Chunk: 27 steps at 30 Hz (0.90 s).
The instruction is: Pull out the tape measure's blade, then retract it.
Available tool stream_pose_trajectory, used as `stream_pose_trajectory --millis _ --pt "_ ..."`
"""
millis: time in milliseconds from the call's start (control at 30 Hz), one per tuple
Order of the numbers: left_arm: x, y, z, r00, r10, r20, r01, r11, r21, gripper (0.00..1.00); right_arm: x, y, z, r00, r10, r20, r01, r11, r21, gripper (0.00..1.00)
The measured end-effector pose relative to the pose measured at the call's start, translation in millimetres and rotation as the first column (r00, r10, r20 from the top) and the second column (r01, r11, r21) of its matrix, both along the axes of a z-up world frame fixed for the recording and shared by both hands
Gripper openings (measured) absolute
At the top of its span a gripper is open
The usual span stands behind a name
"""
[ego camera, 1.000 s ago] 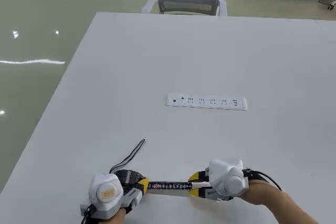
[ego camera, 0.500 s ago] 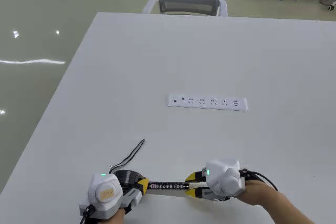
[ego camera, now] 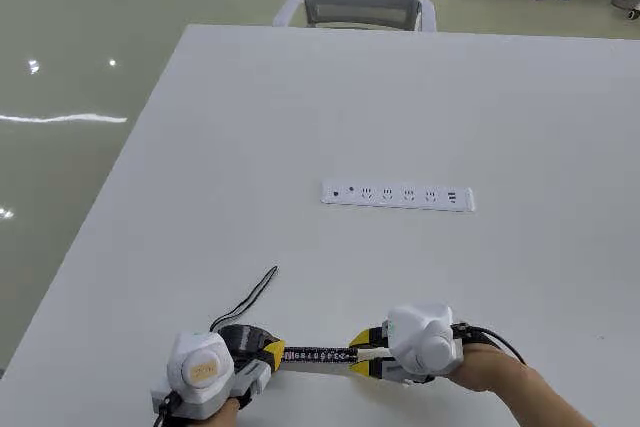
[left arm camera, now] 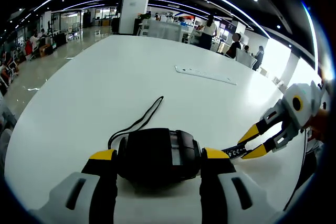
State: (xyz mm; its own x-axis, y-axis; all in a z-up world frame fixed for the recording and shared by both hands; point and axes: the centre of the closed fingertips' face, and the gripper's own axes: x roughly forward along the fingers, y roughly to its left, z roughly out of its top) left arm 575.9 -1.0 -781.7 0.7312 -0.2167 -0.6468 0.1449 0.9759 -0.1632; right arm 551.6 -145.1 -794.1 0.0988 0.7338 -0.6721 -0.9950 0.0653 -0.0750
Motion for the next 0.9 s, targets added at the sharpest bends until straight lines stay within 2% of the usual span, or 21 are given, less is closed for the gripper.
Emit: stream_pose_trajectory --millis 900 --pt "1.3 3.8 0.2 1.000 0.007 0.001 -0.007 1.000 -0.015 0.61 2.9 16.6 1.1 1.000 0.014 0.004 -0.014 1.000 0.010 0.14"
